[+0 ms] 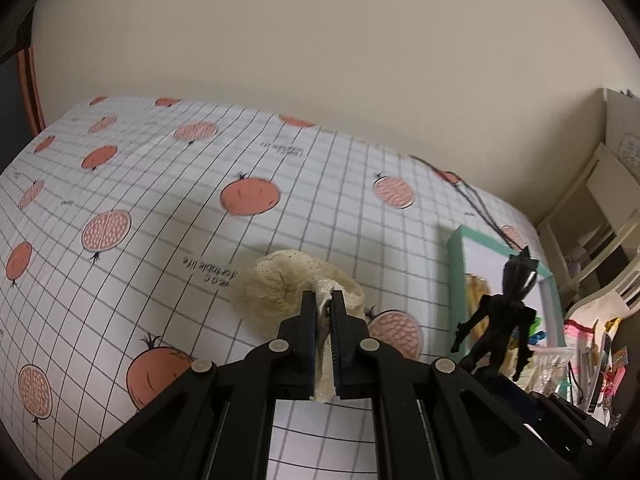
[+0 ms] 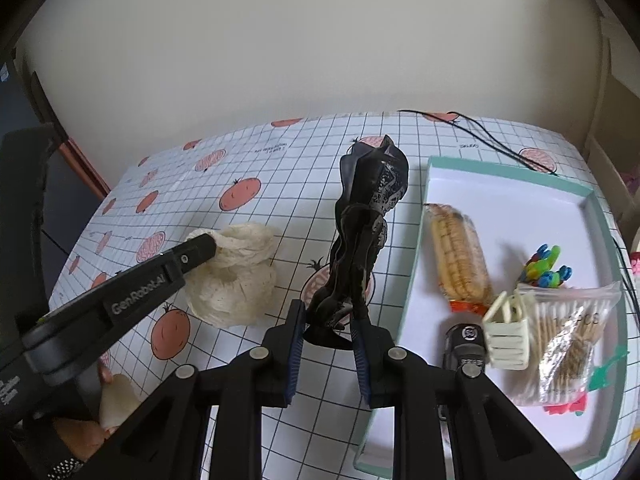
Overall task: Organize objects
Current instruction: 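Carry the scrunchie with the left tool while the right tool carries the black figure over the tray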
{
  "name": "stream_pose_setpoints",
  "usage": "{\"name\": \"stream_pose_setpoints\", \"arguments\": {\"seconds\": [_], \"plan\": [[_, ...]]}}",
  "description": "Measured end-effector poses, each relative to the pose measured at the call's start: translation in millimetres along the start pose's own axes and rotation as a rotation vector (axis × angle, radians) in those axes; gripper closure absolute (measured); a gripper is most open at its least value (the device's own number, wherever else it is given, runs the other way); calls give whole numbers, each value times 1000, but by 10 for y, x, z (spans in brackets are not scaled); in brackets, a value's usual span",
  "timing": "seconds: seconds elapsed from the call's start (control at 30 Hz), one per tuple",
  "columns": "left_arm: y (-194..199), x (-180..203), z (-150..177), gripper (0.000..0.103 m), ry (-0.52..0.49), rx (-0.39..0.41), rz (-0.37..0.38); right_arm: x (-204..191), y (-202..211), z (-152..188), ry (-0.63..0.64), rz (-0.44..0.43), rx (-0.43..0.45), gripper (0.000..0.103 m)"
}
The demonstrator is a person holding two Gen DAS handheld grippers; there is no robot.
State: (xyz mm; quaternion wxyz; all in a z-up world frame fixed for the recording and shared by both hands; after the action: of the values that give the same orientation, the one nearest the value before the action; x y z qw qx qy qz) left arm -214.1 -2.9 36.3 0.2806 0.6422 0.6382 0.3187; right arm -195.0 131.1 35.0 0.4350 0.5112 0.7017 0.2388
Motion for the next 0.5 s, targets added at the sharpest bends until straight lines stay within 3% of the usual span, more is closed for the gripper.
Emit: {"name": "stream_pose_setpoints", "arguments": {"seconds": [0.5], "plan": [[323, 499, -184, 97, -57, 125, 104, 486, 407, -271, -85, -31, 107, 79]]}}
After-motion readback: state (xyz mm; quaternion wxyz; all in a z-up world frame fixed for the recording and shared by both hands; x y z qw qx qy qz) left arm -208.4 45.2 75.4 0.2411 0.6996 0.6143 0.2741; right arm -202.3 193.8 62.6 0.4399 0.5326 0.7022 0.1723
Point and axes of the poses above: each gripper's, at about its wrist camera, not at the fingertips, and y roughly against the way its jaws point, x to its right, z to its underside, the point moved 6 cm from there along -y, roughly the way its jaws point, and after that the axes turned 15 degrees about -y, right-handed, at the moved point
